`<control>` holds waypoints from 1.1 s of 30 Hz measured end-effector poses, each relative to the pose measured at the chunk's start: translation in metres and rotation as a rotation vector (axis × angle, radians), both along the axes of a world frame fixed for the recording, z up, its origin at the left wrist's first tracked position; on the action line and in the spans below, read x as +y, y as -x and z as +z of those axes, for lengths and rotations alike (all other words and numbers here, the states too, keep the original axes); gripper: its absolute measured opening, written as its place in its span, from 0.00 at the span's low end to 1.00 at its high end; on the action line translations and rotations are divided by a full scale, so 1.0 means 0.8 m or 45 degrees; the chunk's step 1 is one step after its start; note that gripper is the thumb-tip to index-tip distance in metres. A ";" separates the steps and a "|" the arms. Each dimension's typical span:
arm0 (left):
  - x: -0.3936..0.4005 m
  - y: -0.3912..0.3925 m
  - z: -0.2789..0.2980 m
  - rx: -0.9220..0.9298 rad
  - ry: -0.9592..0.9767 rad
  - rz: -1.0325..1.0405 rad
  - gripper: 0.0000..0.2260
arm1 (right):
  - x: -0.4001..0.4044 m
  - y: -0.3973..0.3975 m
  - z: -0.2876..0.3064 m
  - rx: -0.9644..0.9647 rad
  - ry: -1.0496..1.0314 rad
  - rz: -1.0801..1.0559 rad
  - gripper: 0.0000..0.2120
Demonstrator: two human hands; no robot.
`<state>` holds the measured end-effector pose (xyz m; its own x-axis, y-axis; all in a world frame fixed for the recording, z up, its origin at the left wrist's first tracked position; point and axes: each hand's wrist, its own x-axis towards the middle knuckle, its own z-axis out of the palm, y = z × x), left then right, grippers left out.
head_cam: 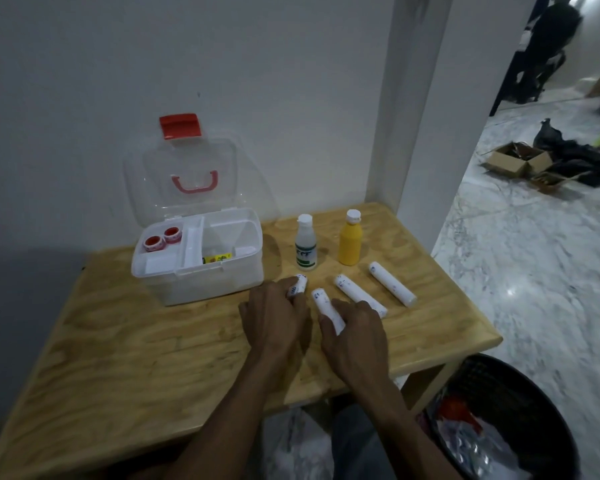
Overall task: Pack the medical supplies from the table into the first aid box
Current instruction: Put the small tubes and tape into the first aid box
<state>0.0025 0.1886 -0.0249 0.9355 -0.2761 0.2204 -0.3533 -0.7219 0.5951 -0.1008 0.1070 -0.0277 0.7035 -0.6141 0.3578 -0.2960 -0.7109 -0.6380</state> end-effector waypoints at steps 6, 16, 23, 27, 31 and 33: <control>0.000 0.001 0.001 0.007 0.016 -0.019 0.14 | 0.000 0.001 0.003 -0.024 0.061 -0.024 0.04; 0.089 0.017 0.053 -0.101 0.455 -0.008 0.15 | 0.029 -0.001 0.052 -0.270 -0.244 0.077 0.07; 0.168 -0.031 0.094 -0.187 0.432 0.210 0.14 | 0.081 -0.083 0.093 -0.330 -0.290 0.185 0.15; 0.196 -0.071 0.101 -0.170 0.343 0.328 0.14 | 0.112 -0.141 0.110 -0.274 -0.309 0.203 0.17; 0.205 -0.101 0.100 -0.158 0.299 0.338 0.14 | 0.136 -0.190 0.118 -0.209 -0.305 0.171 0.17; 0.202 -0.110 0.099 -0.155 0.280 0.349 0.14 | 0.142 -0.210 0.120 -0.167 -0.328 0.133 0.17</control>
<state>0.0906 0.3501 0.0545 0.9316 0.0474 0.3605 -0.2420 -0.6592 0.7120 0.0671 0.2208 0.0685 0.7259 -0.6229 0.2915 -0.1330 -0.5431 -0.8291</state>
